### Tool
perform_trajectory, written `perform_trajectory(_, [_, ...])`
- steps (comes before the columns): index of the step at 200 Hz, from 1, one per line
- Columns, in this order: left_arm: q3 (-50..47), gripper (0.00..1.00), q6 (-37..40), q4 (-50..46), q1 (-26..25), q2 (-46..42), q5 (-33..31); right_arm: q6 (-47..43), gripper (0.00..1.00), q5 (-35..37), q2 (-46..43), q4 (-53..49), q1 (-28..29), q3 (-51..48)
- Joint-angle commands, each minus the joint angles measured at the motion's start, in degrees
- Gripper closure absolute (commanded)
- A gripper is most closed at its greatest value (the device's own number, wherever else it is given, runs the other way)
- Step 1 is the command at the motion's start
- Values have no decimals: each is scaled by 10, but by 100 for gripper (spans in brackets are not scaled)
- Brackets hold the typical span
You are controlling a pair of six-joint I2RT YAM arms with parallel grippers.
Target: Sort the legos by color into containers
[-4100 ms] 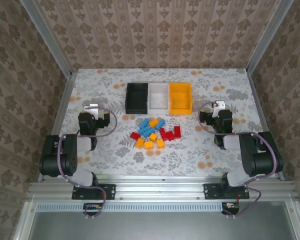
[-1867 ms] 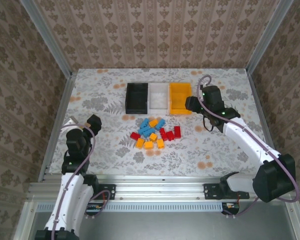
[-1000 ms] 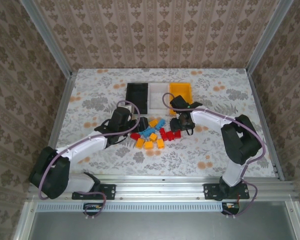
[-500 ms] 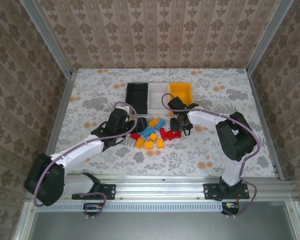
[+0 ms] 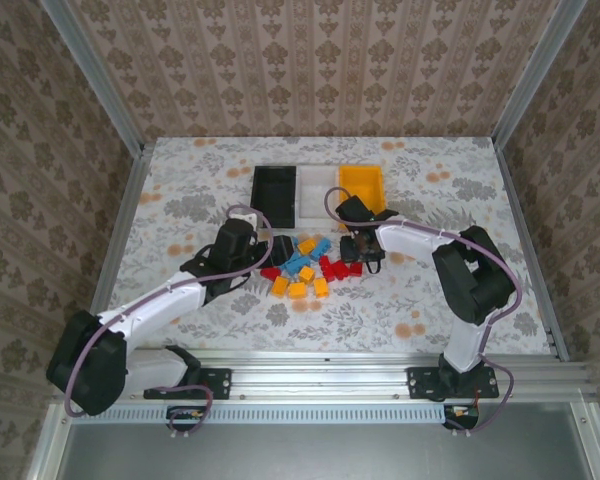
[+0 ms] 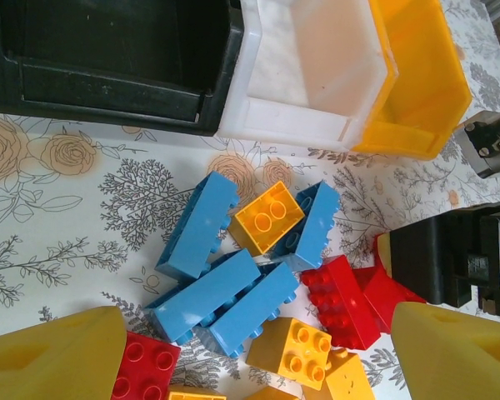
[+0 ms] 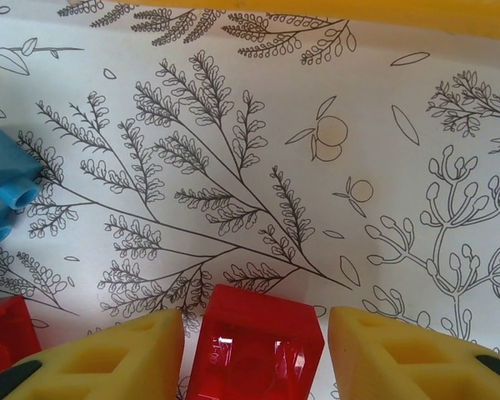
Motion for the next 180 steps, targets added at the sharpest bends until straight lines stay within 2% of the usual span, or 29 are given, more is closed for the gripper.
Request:
perform_trajectory(1, [-5, 15, 0, 1, -4, 3, -2, 2, 51, 18, -4, -24, 4, -19])
perform_trajectory(38, [-5, 15, 0, 2, -4, 3, -3, 0, 56, 15, -3, -24, 4, -25])
perform_trajectory(83, [-4, 14, -2, 5, -4, 8, 0, 3, 56, 13, -10, -24, 2, -17])
perform_trajectory(180, [9, 14, 17, -25, -1, -3, -25, -1, 69, 29, -33, -1, 2, -32])
